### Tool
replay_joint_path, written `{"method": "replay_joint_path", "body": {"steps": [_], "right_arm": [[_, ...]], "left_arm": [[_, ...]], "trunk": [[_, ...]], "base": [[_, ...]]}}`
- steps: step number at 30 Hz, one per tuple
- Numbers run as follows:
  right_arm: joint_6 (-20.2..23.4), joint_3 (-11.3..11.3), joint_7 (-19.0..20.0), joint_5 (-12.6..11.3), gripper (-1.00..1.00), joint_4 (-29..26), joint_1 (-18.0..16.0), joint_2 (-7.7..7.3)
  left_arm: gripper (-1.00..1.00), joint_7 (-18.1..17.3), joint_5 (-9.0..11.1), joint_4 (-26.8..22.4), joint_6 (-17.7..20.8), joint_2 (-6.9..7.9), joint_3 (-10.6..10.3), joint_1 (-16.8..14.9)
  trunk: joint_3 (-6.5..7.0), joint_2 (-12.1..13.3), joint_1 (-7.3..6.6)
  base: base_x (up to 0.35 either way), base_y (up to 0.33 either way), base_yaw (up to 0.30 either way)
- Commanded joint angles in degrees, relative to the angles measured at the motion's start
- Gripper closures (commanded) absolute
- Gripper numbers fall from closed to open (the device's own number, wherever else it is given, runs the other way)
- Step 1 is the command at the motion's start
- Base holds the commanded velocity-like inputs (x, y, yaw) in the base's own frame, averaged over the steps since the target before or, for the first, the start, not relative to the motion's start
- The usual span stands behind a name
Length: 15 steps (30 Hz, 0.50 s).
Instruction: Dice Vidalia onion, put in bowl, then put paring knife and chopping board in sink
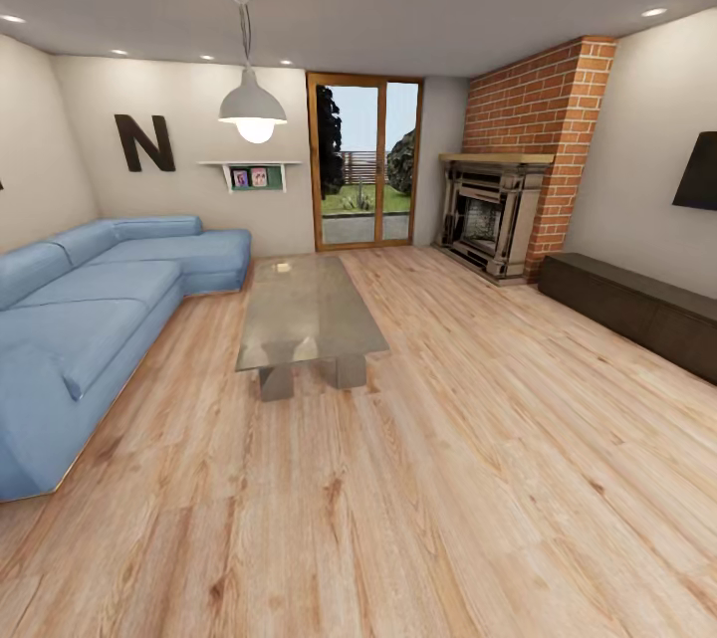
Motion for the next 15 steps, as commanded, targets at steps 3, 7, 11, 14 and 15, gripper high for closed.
{"method": "replay_joint_path", "body": {"steps": [3, 7, 11, 14, 15], "right_arm": [[-0.1, 0.0, 0.0, 0.0, -1.00, 0.0, 0.0, 0.00], [-0.1, 0.0, 0.0, 0.0, -1.00, -0.1, 0.0, -0.04], [-0.1, 0.0, 0.0, 0.0, -1.00, -0.3, 0.0, -0.16], [-0.2, 0.0, 0.0, 0.1, -1.00, -0.8, 0.0, -0.22], [-0.2, 0.0, 0.0, 0.1, -1.00, -1.1, 0.0, -0.24]], "left_arm": [[-1.00, -0.1, 0.0, 0.0, 0.0, 0.03, 0.0, 0.0], [-1.00, -0.1, -0.1, -0.2, -0.1, 0.06, 0.0, 0.0], [-1.00, 0.0, -0.1, -1.2, -0.1, 0.23, 0.1, 0.0], [-1.00, 0.1, -0.1, -2.2, -0.1, 0.42, 0.1, 0.0], [-1.00, 0.2, -0.1, -2.5, -0.1, 0.50, 0.1, 0.0]], "trunk": [[-0.05, 0.0, 0.00], [-0.05, 0.0, 0.00], [-0.05, 0.0, 0.00], [-0.05, 0.0, 0.00], [-0.05, 0.0, 0.00]], "base": [[0.000, 0.000, 0.000], [0.000, 0.000, 0.000], [0.000, 0.000, 0.000], [0.000, 0.000, 0.000], [0.000, 0.000, 0.000]]}}
